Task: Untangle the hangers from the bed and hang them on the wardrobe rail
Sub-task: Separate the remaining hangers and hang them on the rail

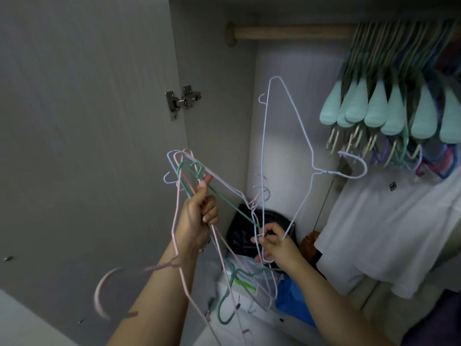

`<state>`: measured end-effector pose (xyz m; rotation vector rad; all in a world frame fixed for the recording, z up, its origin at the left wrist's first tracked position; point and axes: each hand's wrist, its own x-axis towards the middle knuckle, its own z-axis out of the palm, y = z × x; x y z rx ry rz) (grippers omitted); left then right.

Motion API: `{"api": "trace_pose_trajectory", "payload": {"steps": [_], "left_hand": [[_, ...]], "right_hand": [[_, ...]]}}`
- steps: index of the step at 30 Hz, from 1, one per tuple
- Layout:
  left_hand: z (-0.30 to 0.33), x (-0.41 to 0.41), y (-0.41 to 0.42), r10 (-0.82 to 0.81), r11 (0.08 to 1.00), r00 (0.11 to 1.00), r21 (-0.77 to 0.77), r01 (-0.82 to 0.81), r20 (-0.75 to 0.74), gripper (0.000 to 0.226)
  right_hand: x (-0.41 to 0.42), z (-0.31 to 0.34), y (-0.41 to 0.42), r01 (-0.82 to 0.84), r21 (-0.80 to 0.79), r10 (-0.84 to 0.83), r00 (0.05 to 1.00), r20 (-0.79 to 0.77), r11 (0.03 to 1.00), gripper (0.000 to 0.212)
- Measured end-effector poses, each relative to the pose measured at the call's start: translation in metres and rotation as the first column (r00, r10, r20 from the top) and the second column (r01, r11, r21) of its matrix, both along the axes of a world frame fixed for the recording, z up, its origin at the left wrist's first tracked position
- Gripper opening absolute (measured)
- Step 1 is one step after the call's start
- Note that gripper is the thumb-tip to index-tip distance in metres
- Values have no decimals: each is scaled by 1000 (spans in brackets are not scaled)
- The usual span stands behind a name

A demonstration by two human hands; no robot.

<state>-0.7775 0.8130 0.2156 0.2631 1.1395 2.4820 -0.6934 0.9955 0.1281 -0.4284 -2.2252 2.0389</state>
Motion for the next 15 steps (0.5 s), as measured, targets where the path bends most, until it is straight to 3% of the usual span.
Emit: {"api": "trace_pose_trajectory", "payload": {"steps": [3,9,15], "left_hand": [[-1,-4,-6,-8,1000,999,27,7,46,23],[-5,-18,-7,124,987,988,-113,-113,90,23],[-8,-22,-5,335,881,940,-331,-339,-73,19]], "right_hand": [[1,-1,0,7,34,-6,1000,-9,999,13],[-4,2,1,-2,57,2,1000,5,998,14],[-8,13,24,100,47,-102,994,43,994,15]]}}
